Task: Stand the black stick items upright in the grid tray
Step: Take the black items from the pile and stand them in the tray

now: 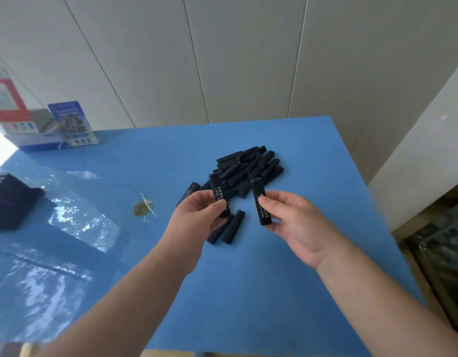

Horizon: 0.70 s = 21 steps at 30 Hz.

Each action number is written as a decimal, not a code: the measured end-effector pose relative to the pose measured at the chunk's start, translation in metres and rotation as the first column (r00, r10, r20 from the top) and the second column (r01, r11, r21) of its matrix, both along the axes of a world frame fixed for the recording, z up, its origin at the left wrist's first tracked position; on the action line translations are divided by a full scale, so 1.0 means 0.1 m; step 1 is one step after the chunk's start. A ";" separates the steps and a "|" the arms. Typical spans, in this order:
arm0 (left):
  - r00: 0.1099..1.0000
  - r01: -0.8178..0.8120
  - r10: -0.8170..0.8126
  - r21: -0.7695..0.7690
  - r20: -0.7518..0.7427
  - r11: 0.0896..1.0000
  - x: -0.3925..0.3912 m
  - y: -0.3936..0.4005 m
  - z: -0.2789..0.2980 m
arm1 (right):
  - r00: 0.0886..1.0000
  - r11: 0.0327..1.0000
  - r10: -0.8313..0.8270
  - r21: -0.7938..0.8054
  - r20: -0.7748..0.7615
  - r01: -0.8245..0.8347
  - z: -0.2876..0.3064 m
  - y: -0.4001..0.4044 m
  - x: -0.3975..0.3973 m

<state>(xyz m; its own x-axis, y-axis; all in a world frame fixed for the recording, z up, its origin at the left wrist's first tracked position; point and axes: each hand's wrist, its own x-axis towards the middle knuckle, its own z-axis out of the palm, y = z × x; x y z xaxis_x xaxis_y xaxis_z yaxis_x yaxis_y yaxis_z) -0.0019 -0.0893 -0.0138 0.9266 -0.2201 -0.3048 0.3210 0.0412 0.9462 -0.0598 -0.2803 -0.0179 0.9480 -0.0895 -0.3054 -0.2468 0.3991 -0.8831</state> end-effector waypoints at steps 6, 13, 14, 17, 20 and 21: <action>0.985 -0.170 0.167 -0.051 -0.043 0.984 -0.01 0.56 0.00 | 0.996 0.996 0.087 -0.019 0.036 -0.086 0.03 0.52 0.21; 0.965 -0.261 0.261 -0.108 -0.010 0.959 -0.08 1.30 0.04 | 0.971 0.967 0.238 -0.103 0.025 -0.234 0.14 1.23 0.44; 0.962 -0.270 0.272 -0.113 -0.004 0.956 -0.10 1.43 0.04 | 0.969 0.964 0.247 -0.106 0.016 -0.244 0.14 1.35 0.46; 0.942 -0.335 0.337 -0.128 -0.011 0.933 -0.18 1.87 0.08 | 0.964 0.958 0.264 -0.110 -0.005 -0.263 0.16 1.74 0.51; 0.924 -0.379 0.382 -0.134 -0.008 0.916 -0.27 2.38 0.11 | 0.947 0.939 0.322 -0.130 -0.001 -0.319 0.18 2.24 0.52; 0.921 -0.387 0.389 -0.133 -0.010 0.913 -0.31 2.56 0.12 | 0.941 0.932 0.338 -0.141 0.002 -0.334 0.18 2.43 0.52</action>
